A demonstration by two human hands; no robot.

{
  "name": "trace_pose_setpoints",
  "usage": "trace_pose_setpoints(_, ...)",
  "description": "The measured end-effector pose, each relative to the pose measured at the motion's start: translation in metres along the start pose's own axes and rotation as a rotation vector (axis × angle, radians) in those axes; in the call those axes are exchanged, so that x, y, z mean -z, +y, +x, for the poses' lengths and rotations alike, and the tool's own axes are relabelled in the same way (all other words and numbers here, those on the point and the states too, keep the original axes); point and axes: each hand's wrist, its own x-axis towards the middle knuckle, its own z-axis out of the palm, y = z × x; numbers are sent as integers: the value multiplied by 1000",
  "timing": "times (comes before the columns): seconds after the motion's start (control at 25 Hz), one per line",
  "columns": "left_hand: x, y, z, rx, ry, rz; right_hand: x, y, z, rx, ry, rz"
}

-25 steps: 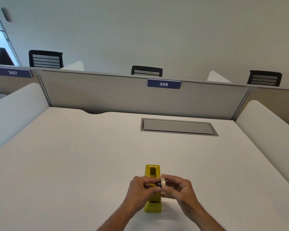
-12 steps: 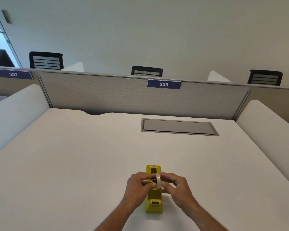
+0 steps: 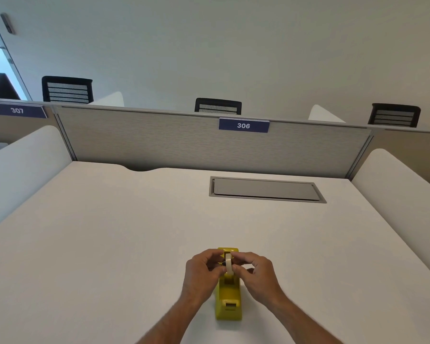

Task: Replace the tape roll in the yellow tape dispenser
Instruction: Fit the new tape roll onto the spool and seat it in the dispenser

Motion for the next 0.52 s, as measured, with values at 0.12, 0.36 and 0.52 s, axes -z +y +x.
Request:
trace_pose_setpoints(0.12,0,-1,0,3,7,9,-1,1,2,15,-2,-38)
trace_pose_setpoints(0.36,-6,-1,1,-4,11,30,-2,11,3,23,23,-108)
trace_pose_setpoints(0.52,-8,-2,2,9,5,60,-2,17,3,37,32,-154)
